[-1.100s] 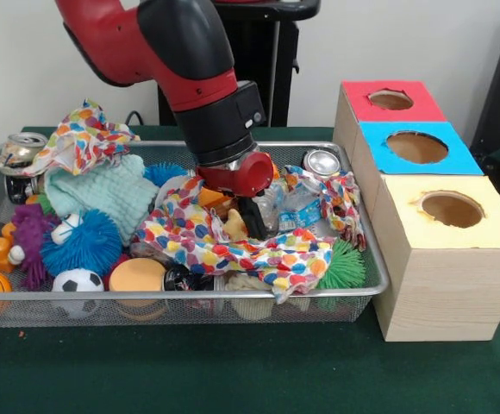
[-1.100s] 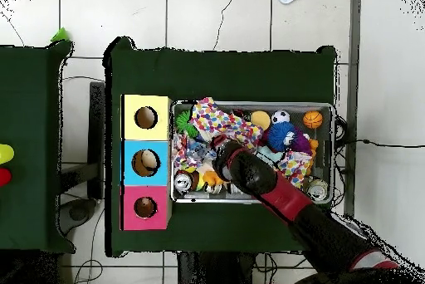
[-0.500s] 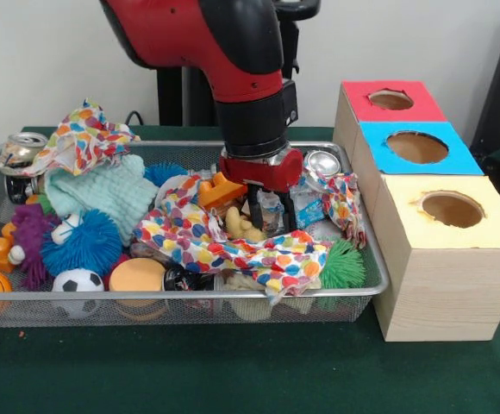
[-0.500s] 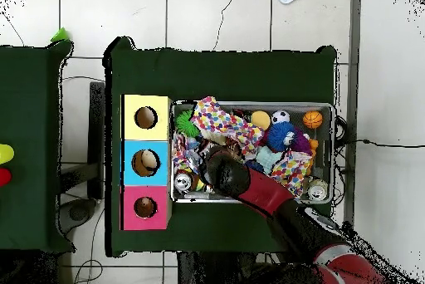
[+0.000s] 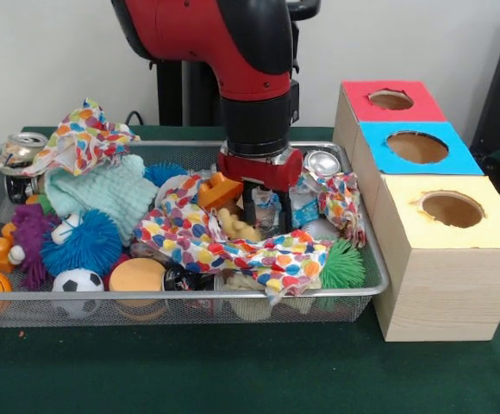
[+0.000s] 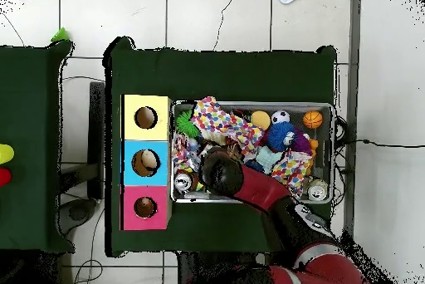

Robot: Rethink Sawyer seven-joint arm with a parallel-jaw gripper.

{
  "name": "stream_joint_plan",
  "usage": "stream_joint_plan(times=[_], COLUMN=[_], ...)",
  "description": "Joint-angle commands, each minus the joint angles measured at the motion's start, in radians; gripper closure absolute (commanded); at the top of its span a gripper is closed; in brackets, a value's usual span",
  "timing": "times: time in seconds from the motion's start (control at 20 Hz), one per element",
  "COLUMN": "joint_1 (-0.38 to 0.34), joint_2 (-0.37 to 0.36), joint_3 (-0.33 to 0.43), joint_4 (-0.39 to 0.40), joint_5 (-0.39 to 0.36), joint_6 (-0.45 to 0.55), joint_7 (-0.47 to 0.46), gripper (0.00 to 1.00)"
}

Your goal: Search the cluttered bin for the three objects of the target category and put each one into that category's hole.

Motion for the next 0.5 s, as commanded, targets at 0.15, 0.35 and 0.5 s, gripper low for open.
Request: stream_joint_plan(times=[0.15, 0.35, 0.5], joint_1=[0.135, 0.157, 0.155], joint_2=[0.108, 0.125, 0.128], joint_3=[-0.205, -0.229, -0.225], joint_4=[-0.159, -0.196, -0.209], joint_5=[-0.190, -0.247, -0.279], joint_6=[0.164, 0.165, 0.176], joint_7=[-0.073, -0.071, -0.070], gripper=[0.00, 0.00, 0.00])
